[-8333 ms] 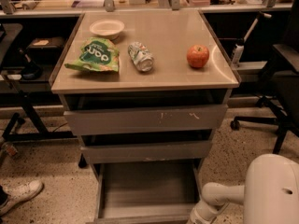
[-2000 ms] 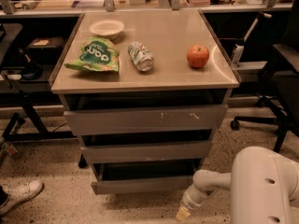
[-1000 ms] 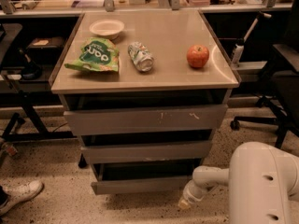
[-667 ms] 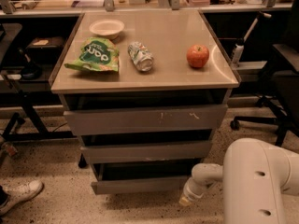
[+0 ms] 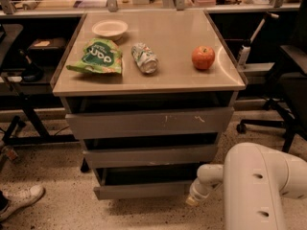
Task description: Close bottom drawer
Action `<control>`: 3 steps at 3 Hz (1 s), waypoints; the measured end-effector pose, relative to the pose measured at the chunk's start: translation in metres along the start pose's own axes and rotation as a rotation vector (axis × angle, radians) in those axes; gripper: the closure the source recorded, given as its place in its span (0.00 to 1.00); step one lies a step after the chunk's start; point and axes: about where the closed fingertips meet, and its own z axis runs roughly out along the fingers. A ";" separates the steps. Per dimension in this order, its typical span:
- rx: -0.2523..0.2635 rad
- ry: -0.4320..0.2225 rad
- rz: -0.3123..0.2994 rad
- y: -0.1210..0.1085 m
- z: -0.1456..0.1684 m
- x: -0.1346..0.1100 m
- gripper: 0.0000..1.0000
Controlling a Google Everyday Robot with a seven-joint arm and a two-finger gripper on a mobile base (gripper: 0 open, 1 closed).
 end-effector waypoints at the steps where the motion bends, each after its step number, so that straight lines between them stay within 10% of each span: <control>1: 0.015 -0.009 -0.007 -0.015 0.004 -0.005 1.00; 3: 0.024 -0.018 -0.017 -0.028 0.007 -0.012 0.82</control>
Offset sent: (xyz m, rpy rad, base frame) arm 0.0494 0.0004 -0.0103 0.0088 -0.0541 0.0142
